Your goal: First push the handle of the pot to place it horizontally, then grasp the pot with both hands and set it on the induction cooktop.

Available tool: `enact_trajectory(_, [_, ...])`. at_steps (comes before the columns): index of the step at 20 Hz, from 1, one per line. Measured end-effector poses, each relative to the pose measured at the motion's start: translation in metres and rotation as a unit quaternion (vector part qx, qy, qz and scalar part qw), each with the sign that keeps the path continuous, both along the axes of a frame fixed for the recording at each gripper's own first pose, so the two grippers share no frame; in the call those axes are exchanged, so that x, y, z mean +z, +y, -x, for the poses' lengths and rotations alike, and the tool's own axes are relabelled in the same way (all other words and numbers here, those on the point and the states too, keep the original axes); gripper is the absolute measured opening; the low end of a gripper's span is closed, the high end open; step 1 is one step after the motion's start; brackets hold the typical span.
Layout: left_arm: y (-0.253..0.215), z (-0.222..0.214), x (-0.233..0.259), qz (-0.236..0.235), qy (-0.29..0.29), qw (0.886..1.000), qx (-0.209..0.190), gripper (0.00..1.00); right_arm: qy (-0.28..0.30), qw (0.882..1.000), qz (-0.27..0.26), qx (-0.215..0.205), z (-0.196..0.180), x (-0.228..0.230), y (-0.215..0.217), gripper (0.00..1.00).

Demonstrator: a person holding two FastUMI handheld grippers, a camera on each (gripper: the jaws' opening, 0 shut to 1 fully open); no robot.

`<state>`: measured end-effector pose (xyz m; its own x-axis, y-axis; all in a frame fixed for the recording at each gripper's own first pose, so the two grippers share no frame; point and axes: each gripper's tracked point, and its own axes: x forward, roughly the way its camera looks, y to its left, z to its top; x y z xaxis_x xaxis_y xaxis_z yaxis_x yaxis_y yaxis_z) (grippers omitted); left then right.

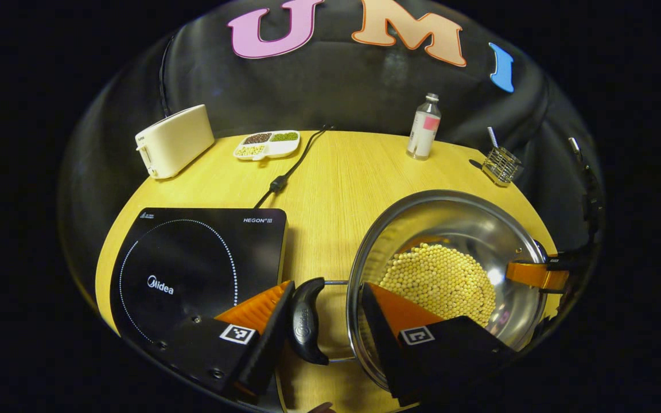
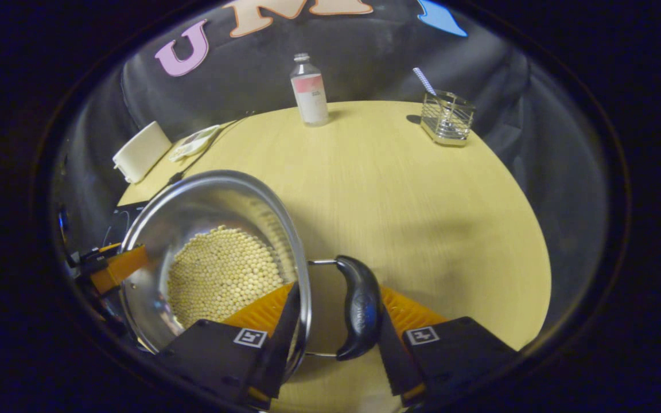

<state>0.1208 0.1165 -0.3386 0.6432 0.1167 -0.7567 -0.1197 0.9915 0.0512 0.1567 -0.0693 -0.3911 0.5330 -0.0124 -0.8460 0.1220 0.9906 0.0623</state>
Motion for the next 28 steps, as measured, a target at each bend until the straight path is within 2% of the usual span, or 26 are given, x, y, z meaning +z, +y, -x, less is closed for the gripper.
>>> enact_trajectory(2, [0.0, 0.0, -0.001, -0.003, 0.0, 1.0, -0.005, 0.75, 0.0, 1.0, 0.0, 0.002, 0.001, 0.0, 0.0, 0.67])
enact_trajectory(4, [0.0, -0.001, -0.001, -0.004, -0.001, 1.0, -0.005, 0.77, -0.001, 1.0, -0.002, 0.0, 0.002, -0.005, 0.0, 0.68])
enact_trajectory(6, [0.0, -0.002, 0.0, -0.001, -0.006, 1.0, -0.007, 0.75, 0.0, 1.0, -0.003, 0.0, 0.0, 0.001, 0.0, 0.65])
enact_trajectory(7, [-0.001, -0.002, 0.0, 0.0, -0.005, 1.0, -0.007, 0.76, -0.003, 1.0, -0.005, 0.001, -0.001, 0.003, 0.0, 0.69])
enact_trajectory(9, [-0.001, -0.001, 0.001, -0.002, -0.004, 1.0, -0.007, 0.71, -0.002, 1.0, -0.004, 0.0, -0.001, 0.002, 0.0, 0.6])
enact_trajectory(10, [-0.001, -0.001, 0.0, -0.002, -0.005, 1.0, -0.009, 0.7, -0.004, 1.0, -0.002, 0.0, -0.001, 0.003, 0.0, 0.65])
enact_trajectory(11, [-0.001, -0.003, 0.001, 0.001, -0.006, 1.0, -0.01, 0.69, -0.007, 1.0, 0.001, 0.0, -0.002, 0.004, 0.001, 0.6])
enact_trajectory(15, [-0.003, -0.005, 0.002, 0.013, -0.006, 1.0, -0.003, 0.66, -0.018, 1.0, 0.004, -0.003, -0.006, 0.013, -0.001, 0.59])
enact_trajectory(16, [-0.005, -0.006, 0.003, 0.01, -0.005, 1.0, -0.004, 0.68, -0.019, 1.0, 0.003, -0.004, -0.006, 0.015, -0.003, 0.59])
enact_trajectory(19, [-0.006, -0.014, 0.016, -0.005, -0.012, 1.0, -0.018, 0.66, -0.023, 1.0, -0.005, -0.012, -0.005, 0.022, -0.005, 0.6])
enact_trajectory(20, [-0.006, -0.015, 0.02, -0.004, -0.013, 1.0, -0.019, 0.66, -0.024, 1.0, -0.005, -0.012, -0.005, 0.025, -0.006, 0.54])
enact_trajectory(21, [-0.006, -0.016, 0.024, -0.004, -0.011, 1.0, -0.018, 0.67, -0.027, 1.0, -0.007, -0.012, -0.006, 0.03, -0.005, 0.6])
enact_trajectory(24, [-0.006, -0.014, 0.039, -0.008, -0.016, 1.0, -0.017, 0.66, -0.032, 0.999, -0.01, -0.01, -0.012, 0.044, -0.001, 0.59])
enact_trajectory(25, [-0.005, -0.013, 0.045, -0.009, -0.018, 1.0, -0.016, 0.66, -0.033, 0.999, -0.011, -0.008, -0.011, 0.047, 0.001, 0.54])
enact_trajectory(26, [-0.004, -0.011, 0.05, -0.008, -0.018, 1.0, -0.013, 0.66, -0.033, 0.999, -0.012, -0.006, -0.01, 0.052, 0.002, 0.59])
enact_trajectory(28, [-0.003, -0.004, 0.063, -0.007, -0.021, 1.0, -0.006, 0.66, -0.037, 0.999, -0.011, 0.0, -0.008, 0.065, 0.006, 0.59])
